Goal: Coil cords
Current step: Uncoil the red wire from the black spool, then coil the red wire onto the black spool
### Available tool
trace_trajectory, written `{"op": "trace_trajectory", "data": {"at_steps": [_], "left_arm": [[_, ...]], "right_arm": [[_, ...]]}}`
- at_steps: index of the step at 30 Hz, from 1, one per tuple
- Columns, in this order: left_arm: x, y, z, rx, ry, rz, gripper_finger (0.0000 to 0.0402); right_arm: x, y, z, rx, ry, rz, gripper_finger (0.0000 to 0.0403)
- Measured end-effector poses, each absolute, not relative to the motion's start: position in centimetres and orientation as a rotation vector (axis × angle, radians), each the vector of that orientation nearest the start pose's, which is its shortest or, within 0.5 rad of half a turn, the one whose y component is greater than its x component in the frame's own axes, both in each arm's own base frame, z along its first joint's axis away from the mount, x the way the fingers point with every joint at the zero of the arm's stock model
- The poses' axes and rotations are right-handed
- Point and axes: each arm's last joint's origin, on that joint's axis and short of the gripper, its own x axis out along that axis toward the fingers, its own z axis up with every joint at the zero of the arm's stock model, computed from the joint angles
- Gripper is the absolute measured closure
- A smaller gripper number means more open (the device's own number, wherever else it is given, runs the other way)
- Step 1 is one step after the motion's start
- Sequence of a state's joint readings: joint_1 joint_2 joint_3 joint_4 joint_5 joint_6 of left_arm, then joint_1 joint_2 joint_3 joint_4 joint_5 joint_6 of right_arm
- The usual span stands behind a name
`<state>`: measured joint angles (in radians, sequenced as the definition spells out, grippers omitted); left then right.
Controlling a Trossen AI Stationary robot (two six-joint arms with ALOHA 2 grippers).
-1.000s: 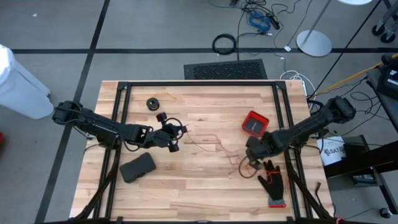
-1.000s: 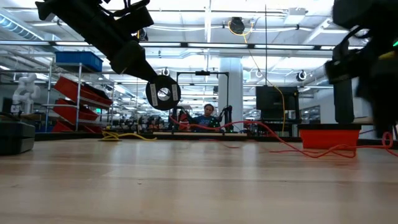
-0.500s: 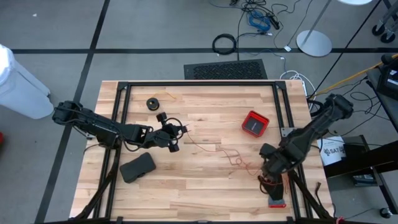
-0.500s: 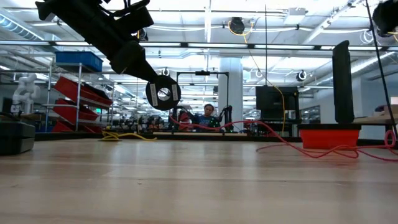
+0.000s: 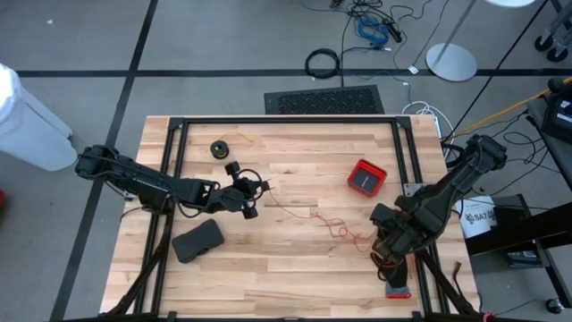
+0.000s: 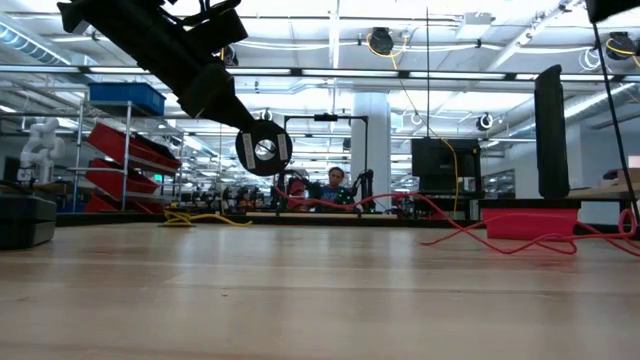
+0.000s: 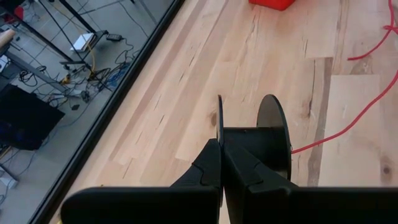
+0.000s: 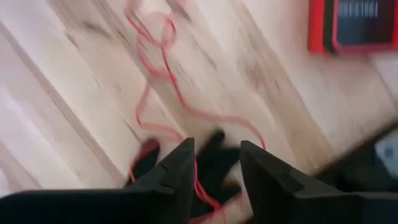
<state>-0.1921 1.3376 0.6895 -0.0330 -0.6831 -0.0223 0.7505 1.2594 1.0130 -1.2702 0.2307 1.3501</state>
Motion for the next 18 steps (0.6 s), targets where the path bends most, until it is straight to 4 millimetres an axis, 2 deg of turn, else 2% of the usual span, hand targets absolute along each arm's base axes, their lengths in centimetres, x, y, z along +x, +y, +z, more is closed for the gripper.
{"op": "trace_trajectory", "data": {"at_steps": [4,8,14,18], "left_arm": [[26.0,-3.2,20.4,0.264,0.608,0.48,0.0401],[26.2,-3.2,20.7,0.252,0.579,0.48,0.0401],[26.7,-3.4,21.4,0.217,0.491,0.438,0.0401],[27.2,-3.6,22.2,0.188,0.403,0.4,0.0401]], "right_arm": [[16.1,13.5,26.0,0.308,1.102,-0.405,0.0278],[17.5,14.2,26.0,0.138,0.94,-0.34,0.0278],[20.1,14.8,24.4,-0.133,0.826,-0.387,0.0278],[22.2,14.6,22.9,-0.235,0.781,-0.464,0.0278]]}}
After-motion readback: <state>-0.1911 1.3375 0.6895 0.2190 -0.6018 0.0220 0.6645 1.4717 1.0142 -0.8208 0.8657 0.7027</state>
